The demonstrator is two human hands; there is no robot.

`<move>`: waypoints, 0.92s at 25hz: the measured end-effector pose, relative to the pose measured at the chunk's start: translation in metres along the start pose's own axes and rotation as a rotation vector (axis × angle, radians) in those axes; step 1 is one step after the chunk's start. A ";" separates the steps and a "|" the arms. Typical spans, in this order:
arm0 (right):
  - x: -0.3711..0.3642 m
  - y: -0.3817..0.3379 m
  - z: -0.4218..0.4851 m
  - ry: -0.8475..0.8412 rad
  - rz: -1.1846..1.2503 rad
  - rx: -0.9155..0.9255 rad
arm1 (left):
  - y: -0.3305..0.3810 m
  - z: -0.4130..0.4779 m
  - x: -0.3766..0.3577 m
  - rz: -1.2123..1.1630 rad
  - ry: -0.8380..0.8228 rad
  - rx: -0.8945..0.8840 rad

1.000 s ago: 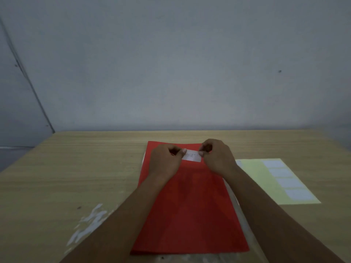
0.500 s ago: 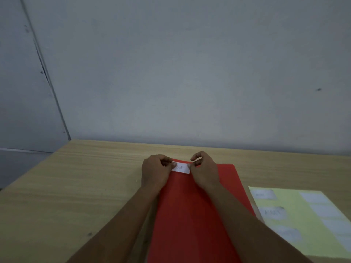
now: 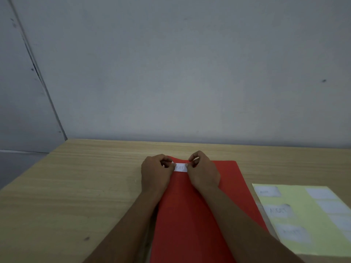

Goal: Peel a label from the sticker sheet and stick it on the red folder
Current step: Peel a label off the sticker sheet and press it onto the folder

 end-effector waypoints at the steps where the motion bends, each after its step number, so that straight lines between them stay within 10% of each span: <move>1: -0.001 0.001 0.000 0.003 -0.006 0.002 | 0.000 0.000 -0.001 0.005 -0.005 -0.005; 23: -0.004 -0.006 -0.007 -0.119 -0.136 0.332 | 0.000 -0.003 -0.010 0.214 -0.184 -0.034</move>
Point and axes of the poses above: each hand's wrist, its own z-axis towards the middle knuckle, its own x-axis out of the back of the hand, y = z × x, the point moved 9 cm from there along z, towards the middle knuckle, and after that the axes turned 14 degrees about -z, right-handed, at the moved point
